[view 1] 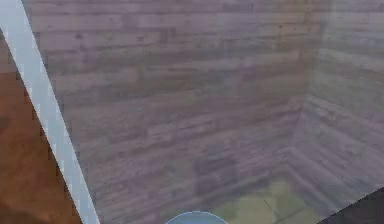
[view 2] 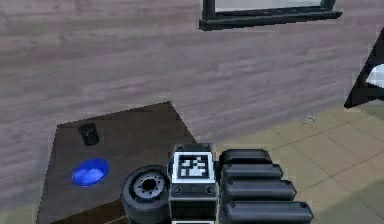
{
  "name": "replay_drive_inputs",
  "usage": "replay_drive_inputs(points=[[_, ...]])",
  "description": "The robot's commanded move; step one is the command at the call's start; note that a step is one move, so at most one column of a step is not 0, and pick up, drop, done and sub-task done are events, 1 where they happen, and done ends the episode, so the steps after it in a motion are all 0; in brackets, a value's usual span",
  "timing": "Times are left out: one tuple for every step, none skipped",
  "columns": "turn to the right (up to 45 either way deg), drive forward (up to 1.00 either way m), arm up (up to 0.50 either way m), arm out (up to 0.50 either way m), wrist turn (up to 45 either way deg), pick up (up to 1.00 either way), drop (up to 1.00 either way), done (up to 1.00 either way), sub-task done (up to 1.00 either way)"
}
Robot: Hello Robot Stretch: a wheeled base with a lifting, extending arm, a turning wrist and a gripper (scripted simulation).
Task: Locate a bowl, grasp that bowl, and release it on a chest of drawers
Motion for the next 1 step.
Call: replay_drive_inputs(points=[[-45.0,0.00,0.00,0.00,0.0,0.00,0.00,0.00,0.00]])
